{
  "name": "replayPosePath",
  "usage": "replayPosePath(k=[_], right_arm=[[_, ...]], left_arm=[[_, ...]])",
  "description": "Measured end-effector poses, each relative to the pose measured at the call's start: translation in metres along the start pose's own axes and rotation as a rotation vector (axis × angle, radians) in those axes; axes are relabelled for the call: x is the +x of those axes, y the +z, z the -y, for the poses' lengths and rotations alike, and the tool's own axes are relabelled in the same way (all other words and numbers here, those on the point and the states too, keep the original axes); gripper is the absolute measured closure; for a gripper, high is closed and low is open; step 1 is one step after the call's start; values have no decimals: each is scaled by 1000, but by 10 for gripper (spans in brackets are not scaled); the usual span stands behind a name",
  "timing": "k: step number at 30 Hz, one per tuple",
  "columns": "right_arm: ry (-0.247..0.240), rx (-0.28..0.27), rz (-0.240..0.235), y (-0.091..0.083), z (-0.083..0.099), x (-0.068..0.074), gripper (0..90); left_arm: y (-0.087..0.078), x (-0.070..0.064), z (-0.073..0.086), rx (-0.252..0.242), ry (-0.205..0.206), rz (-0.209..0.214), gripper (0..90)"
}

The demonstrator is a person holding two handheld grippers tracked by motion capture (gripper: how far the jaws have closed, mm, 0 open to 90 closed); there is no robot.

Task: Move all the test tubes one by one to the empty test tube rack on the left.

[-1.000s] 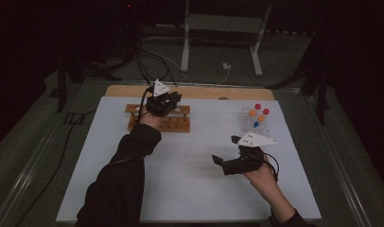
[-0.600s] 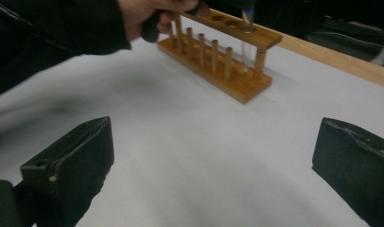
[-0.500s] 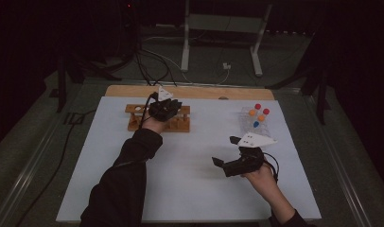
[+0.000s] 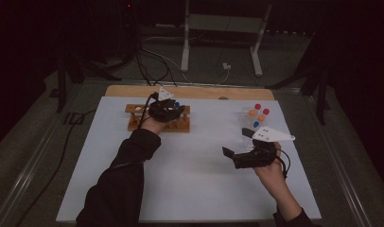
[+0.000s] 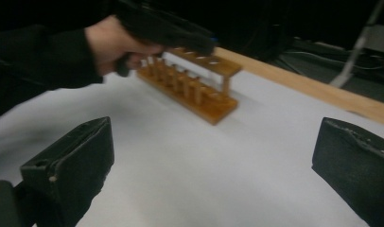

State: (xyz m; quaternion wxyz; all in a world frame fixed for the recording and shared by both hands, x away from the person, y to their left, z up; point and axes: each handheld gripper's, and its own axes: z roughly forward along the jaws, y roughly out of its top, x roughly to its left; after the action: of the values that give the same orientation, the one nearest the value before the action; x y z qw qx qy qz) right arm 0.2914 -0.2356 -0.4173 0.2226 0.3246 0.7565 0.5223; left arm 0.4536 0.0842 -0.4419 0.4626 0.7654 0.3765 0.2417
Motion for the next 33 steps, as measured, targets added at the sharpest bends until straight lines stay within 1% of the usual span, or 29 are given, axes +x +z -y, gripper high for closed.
replayPosePath(k=[1, 2, 3, 5, 7, 8, 9, 10, 11, 13, 14, 15, 16, 17, 18, 19, 20, 21, 23, 25, 27, 28, 30, 31, 32, 33], right_arm=[[0, 2, 13, -2, -1, -3, 0], [1, 1, 29, -5, -2, -6, 0], [2, 0, 41, -8, -3, -9, 0], [13, -13, 72, -13, -4, -17, 0], [15, -4, 106, -17, -4, -24, 0], [30, -6, 119, -19, -4, -29, 0], [49, -8, 129, -21, -3, -34, 0], [59, -6, 148, -23, -3, -38, 0], [64, -5, 162, -24, -2, -42, 0], [76, -2, 198, -27, 1, -50, 3], [88, 0, 209, -28, 3, -54, 47], [101, -3, 219, -30, 4, -59, 80], [108, -1, 232, -31, 6, -63, 89], [120, 6, 243, -31, 8, -67, 90], [128, 16, 252, -30, 11, -71, 98], [131, 27, 266, -30, 13, -74, 131], [145, 31, 276, -30, 15, -78, 152], [158, 38, 279, -30, 17, -81, 161], [164, 68, 299, -29, 21, -86, 213], [162, 96, 310, -26, 25, -89, 250], [163, 120, 307, -22, 30, -92, 309], [170, 130, 306, -20, 33, -92, 331], [188, 143, 300, -16, 36, -94, 379], [191, 154, 300, -14, 37, -95, 415], [195, 157, 301, -12, 38, -96, 427], [202, 165, 299, -10, 39, -96, 445]], left_arm=[[-4, 0, -1, -8, -1, -8, 373], [-7, 0, -2, -13, 1, -5, 332], [-11, -1, -3, -18, 9, -16, 279], [-21, -1, -4, -24, 3, 13, 180], [-29, -3, -4, -25, 5, 55, 136], [-34, -5, -3, -27, 8, 64, 91], [-39, -7, -2, -34, 7, 90, 67], [-44, -9, 0, -37, 13, 114, 49], [-49, -12, 1, -36, 28, 121, 20], [-58, -16, 7, -38, 36, 165, 19], [-63, -18, 10, -40, 42, 171, 15], [-67, -20, 14, -43, 37, 194, 15], [-72, -22, 18, -45, 28, 219, 15], [-76, -24, 22, -49, 33, 219, 15], [-80, -27, 26, -51, 37, 236, 15], [-84, -29, 30, -45, 45, 244, 15], [-87, -32, 34, -44, 54, 246, 15], [-91, -34, 38, -40, 60, 263, 15], [-97, -39, 45, -38, 72, 271, 15], [-103, -43, 51, -40, 71, 285, 15], [-109, -46, 57, -42, 71, 306, 15], [-111, -48, 60, -43, 75, 302, 15], [-116, -53, 67, -35, 79, 319, 15], [-118, -54, 69, -33, 85, 318, 15], [-120, -56, 72, -29, 89, 325, 15], [-121, -57, 76, -28, 83, 333, 15]])
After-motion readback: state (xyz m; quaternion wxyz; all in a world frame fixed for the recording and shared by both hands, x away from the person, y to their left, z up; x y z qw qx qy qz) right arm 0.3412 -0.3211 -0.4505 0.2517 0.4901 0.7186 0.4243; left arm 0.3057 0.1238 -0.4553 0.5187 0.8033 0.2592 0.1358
